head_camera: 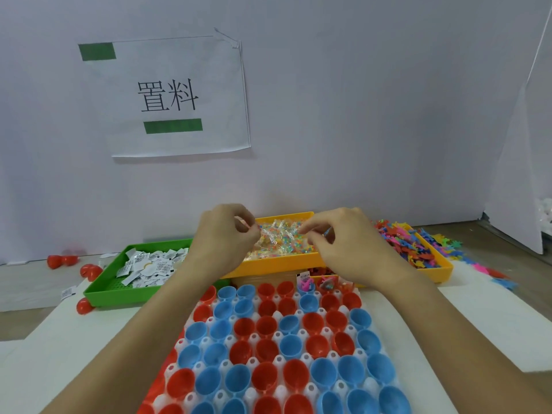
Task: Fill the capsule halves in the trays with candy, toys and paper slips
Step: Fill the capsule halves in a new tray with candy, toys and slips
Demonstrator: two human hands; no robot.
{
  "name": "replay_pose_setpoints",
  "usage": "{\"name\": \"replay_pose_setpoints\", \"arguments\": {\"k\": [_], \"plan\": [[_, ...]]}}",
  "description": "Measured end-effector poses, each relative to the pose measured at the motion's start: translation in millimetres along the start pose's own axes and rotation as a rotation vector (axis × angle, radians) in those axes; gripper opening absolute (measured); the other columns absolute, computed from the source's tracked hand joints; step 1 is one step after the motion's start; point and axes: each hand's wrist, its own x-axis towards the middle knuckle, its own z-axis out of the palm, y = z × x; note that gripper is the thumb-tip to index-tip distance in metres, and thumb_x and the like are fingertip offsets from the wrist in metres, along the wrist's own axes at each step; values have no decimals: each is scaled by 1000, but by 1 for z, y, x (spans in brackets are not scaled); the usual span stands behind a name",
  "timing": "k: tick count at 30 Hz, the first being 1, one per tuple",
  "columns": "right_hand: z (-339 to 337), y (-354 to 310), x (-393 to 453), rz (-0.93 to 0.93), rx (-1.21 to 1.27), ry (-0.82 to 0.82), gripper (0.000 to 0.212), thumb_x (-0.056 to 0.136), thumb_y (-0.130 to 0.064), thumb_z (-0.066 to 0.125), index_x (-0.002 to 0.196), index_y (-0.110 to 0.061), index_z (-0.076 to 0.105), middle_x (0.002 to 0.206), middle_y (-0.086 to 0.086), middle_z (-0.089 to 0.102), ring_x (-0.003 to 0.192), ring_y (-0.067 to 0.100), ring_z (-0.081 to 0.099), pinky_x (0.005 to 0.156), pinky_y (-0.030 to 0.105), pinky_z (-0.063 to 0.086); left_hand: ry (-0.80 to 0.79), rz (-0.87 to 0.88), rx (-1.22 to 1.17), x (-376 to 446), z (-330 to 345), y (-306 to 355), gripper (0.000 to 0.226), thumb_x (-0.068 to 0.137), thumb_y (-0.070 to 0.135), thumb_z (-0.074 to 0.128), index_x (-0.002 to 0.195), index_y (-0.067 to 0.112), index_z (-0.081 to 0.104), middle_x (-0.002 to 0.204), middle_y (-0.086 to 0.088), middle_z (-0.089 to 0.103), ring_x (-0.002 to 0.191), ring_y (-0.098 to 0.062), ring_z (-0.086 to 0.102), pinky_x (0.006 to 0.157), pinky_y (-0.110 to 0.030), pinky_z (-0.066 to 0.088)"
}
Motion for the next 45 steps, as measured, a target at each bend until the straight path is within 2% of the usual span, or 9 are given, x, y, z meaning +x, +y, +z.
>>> {"name": "replay_pose_setpoints", "arguments": {"k": [3, 6, 12, 21, 27, 32, 36, 39, 45], "plan": [[6, -16, -1, 4, 191, -55, 16, 96, -26, 63, 107, -27, 74, 90, -15, 71, 74, -5, 66, 63, 5, 48, -93, -99, -419, -25, -17, 7, 6, 92, 8, 64, 88, 10, 69, 70, -7, 75, 63, -15, 72, 58, -22, 58], [11, -31, -5, -6, 353, -123, 15, 96, -28, 63, 108, -26, 73, 87, -13, 74, 75, 2, 72, 65, 12, 54, -124, -108, -524, -40, -28, 10, 6, 93, 8, 64, 93, 11, 69, 73, -9, 75, 70, -20, 74, 66, -24, 61], [15, -44, -9, -6, 466, -117, 11, 94, -25, 68, 102, -23, 74, 88, -10, 76, 76, 5, 73, 63, 13, 51, -171, -65, -524, -48, -38, 15, 6, 92, 6, 64, 95, 9, 68, 73, -7, 76, 70, -18, 74, 63, -19, 58], [17, -50, -10, 45, 521, -51, 6, 91, -21, 71, 95, -20, 76, 81, -6, 77, 75, 7, 73, 62, 13, 52, -183, -83, -534, -50, -40, 14, 9, 90, 17, 70, 93, 9, 69, 77, -3, 77, 76, -15, 75, 67, -23, 60], [14, -52, -11, 118, 597, -34, 5, 93, -15, 68, 93, -16, 73, 79, -4, 77, 72, 9, 75, 60, 18, 57, -239, -72, -561, -50, -44, 14, 9, 92, 14, 65, 96, 11, 72, 83, -4, 78, 80, -17, 75, 70, -27, 62], [14, -56, -13, 129, 651, -44, 4, 91, -12, 70, 92, -10, 73, 78, 1, 77, 72, 10, 75, 60, 15, 55, -219, -22, -517, -50, -47, 11, 4, 83, 13, 74, 87, 12, 75, 79, -4, 77, 76, -18, 75, 69, -27, 61], [16, -59, -14, 98, 624, -75, 6, 89, -14, 72, 92, -10, 73, 76, 2, 77, 71, 12, 74, 63, 15, 55, -184, -13, -500, -49, -46, 10, 12, 75, 18, 80, 80, 11, 73, 71, -7, 75, 67, -18, 72, 65, -24, 59], [18, -60, -14, 78, 603, -85, 14, 85, -24, 77, 93, -13, 75, 77, -1, 76, 70, 11, 73, 64, 15, 55, -178, -24, -491, -49, -46, 9, 26, 68, 27, 82, 88, 13, 72, 68, -8, 74, 61, -15, 69, 61, -21, 56], [19, -59, -13, 18, 552, -91, 14, 86, -27, 76, 97, -18, 78, 81, -8, 76, 74, 7, 72, 68, 16, 55, -230, -49, -530, -48, -46, 7, 32, 66, 32, 80, 93, 17, 73, 72, -9, 74, 66, -19, 70, 65, -27, 59]]}}
